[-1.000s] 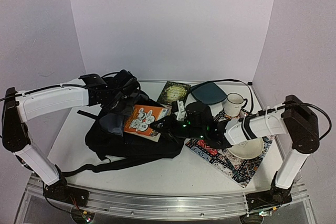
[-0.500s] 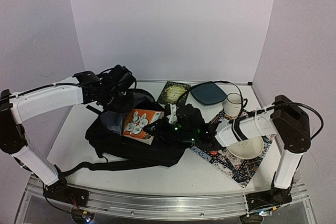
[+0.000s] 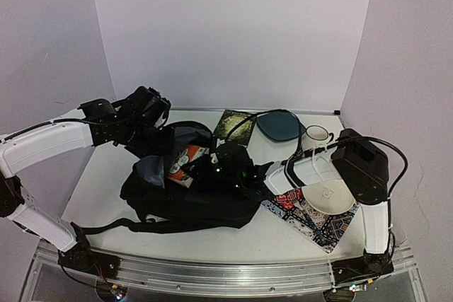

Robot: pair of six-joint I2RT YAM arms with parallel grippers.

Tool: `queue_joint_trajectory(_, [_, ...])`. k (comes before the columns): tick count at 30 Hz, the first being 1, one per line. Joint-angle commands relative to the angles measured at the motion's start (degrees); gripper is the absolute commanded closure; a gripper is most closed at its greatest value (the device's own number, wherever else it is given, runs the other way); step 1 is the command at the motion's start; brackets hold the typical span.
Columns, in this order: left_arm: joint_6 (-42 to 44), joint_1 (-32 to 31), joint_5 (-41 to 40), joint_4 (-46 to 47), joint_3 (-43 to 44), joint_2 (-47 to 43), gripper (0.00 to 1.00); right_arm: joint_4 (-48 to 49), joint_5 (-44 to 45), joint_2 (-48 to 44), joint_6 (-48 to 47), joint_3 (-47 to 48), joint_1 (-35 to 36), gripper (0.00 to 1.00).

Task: Pack the student bag
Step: Place the book in the largest pocket of the bag.

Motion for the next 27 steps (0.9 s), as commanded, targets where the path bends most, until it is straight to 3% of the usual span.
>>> queue_joint_trajectory(1, [0.1,-0.3,0.4,6.0,0.4,-4.9,1.0,0.5,2.5,1.5,-0.9,4.7,0.1,0.78])
queue_joint_trajectory(7, [1.2,-0.3,-2.1,5.8,-0.9,-5.2,1.0,-7.5,1.4,1.7,-5.0,7.5,0.1,0.44])
queue_joint_trajectory(14, [5.4,0.3,-6.1,5.4,-1.9,-4.2,1.0,-14.1,-2.6,-0.7,-9.9,9.1,0.1,0.21])
queue_joint_trajectory(27, [18.1,9.9,-7.4,2.5,-7.0,-5.6,1.0,-23.4,-3.5,-11.5,-21.2,5.0,0.3,0.08])
